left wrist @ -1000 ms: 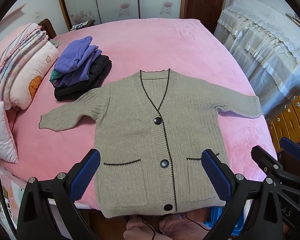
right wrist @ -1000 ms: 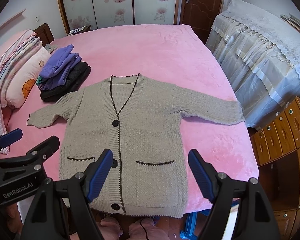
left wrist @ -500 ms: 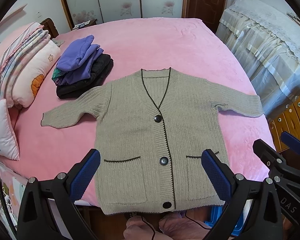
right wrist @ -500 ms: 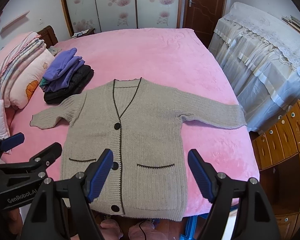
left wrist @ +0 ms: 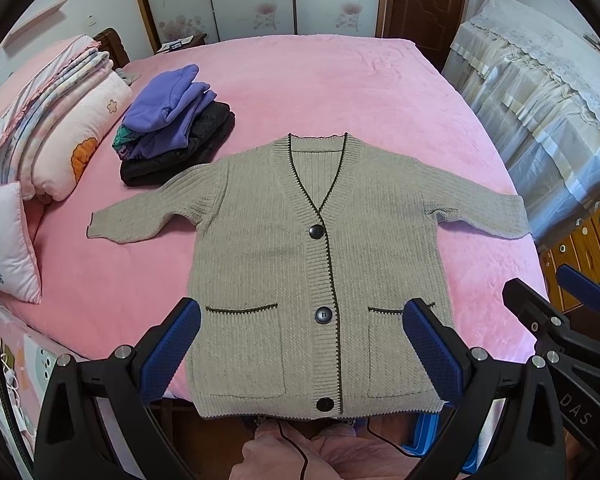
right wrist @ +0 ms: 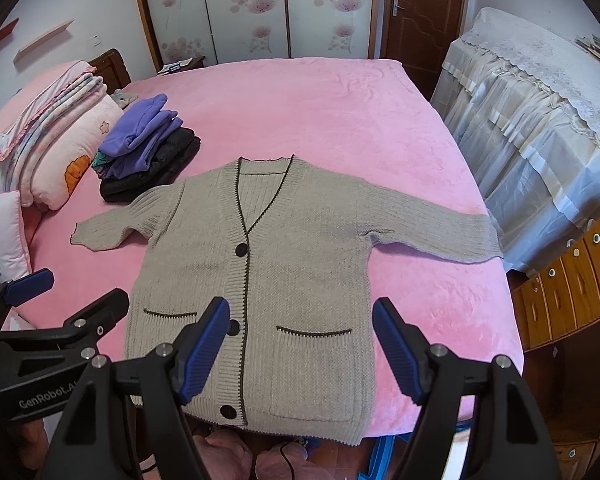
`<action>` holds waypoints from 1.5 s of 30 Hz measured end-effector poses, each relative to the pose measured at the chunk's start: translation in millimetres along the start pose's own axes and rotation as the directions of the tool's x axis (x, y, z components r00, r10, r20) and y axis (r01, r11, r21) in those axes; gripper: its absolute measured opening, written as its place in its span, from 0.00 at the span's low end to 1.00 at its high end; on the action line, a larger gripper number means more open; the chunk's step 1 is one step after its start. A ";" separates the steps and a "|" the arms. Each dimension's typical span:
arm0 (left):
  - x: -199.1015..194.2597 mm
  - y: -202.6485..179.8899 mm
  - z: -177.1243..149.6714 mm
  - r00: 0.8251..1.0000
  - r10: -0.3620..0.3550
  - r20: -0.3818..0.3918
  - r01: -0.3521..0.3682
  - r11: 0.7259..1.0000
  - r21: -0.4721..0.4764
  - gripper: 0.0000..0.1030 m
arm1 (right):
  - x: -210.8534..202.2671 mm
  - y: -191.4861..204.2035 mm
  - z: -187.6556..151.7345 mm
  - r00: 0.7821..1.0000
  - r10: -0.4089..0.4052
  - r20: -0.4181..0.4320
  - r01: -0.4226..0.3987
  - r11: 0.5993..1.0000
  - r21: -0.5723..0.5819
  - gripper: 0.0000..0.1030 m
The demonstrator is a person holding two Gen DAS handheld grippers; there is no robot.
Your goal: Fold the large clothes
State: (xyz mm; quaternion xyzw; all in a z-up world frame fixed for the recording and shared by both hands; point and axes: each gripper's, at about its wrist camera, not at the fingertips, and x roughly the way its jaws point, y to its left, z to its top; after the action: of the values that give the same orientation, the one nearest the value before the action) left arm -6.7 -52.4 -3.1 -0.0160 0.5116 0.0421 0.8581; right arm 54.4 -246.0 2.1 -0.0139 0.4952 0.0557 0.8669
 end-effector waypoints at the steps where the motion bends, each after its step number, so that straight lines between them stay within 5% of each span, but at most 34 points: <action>1: -0.1 0.1 -0.2 1.000 -0.002 0.000 0.002 1.000 -0.001 0.98 | 0.0 -0.3 -0.2 1.000 0.001 -0.001 -0.001 1.000 -0.001 0.72; 29: 6.7 33.2 23.8 0.997 -0.083 0.008 0.081 0.987 0.142 0.98 | -9.8 31.3 -5.5 0.996 -0.083 -0.031 0.087 0.984 0.156 0.72; 45: 12.2 57.9 41.7 0.976 -0.212 0.045 0.205 0.970 0.133 0.98 | -16.8 49.4 -10.8 0.994 -0.105 -0.004 0.104 0.967 0.231 0.63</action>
State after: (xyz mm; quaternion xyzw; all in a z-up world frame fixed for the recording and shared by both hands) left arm 30.5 8.9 7.0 -0.0136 0.4832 -0.0807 0.8717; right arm 31.2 -199.1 12.6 0.0612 0.4933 -0.0480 0.8664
